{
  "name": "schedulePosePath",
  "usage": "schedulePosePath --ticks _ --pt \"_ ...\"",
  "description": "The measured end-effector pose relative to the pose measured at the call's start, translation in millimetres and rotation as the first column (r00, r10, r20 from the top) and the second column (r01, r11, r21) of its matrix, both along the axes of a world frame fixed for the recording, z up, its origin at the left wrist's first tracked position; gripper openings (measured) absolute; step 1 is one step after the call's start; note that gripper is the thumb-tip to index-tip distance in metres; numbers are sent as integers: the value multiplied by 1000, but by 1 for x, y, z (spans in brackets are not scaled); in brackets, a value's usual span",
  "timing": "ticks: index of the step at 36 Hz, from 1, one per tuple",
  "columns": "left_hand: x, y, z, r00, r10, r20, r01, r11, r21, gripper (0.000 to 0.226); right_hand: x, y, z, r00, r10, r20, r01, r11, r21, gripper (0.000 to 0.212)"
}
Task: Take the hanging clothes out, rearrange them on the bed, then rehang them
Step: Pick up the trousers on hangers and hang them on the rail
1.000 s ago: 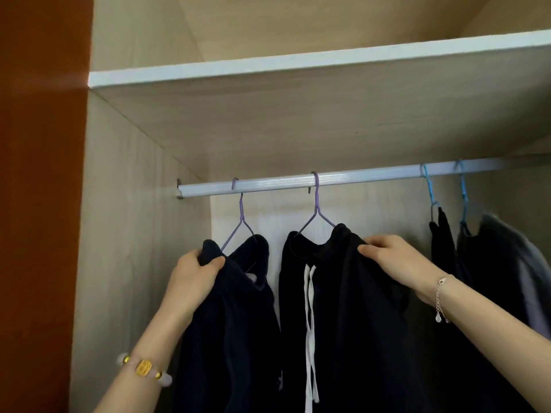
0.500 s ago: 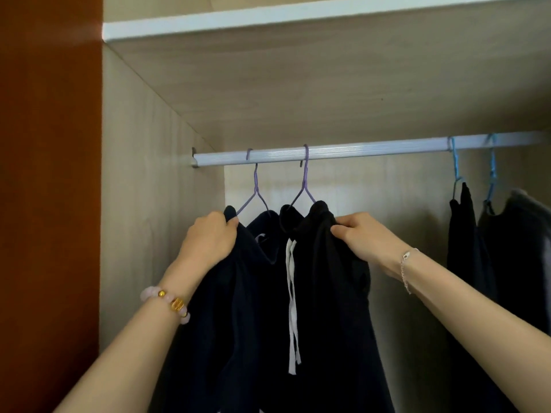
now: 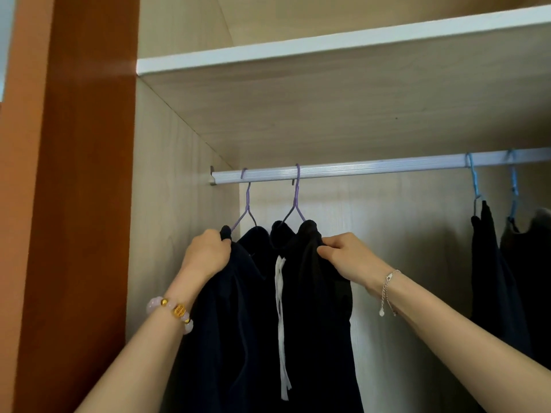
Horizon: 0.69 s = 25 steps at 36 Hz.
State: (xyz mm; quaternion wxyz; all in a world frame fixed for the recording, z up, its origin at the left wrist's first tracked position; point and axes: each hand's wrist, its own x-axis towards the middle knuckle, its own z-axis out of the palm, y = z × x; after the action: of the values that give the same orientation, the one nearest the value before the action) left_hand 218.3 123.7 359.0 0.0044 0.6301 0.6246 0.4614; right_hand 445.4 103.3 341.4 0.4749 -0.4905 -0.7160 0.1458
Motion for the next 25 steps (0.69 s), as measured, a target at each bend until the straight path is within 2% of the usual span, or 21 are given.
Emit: schedulePosePath --ticks 3,13,19,22,24,25 --pt "1 -3 0 1000 15 -13 -15 1000 3 32 -3 3 -4 999 1 -47 -1 1000 0 27" --pt "8 -5 -7 998 66 -18 -65 998 9 35 7 4 -9 974 -218 -66 224 969 104 19" --pt "13 -6 -10 989 127 -72 -125 991 37 35 26 -11 -9 969 -237 -66 243 962 121 20" --pt "22 -15 -14 922 304 -239 -298 953 62 35 29 -17 -7 975 -220 -45 223 971 91 25" --pt "31 -23 -16 825 442 -351 -413 897 157 32 33 -25 -6 983 -175 -50 178 982 69 32" --pt "36 -26 -17 801 474 -367 -417 880 228 31 36 -30 -6 988 -142 -54 146 987 61 35"
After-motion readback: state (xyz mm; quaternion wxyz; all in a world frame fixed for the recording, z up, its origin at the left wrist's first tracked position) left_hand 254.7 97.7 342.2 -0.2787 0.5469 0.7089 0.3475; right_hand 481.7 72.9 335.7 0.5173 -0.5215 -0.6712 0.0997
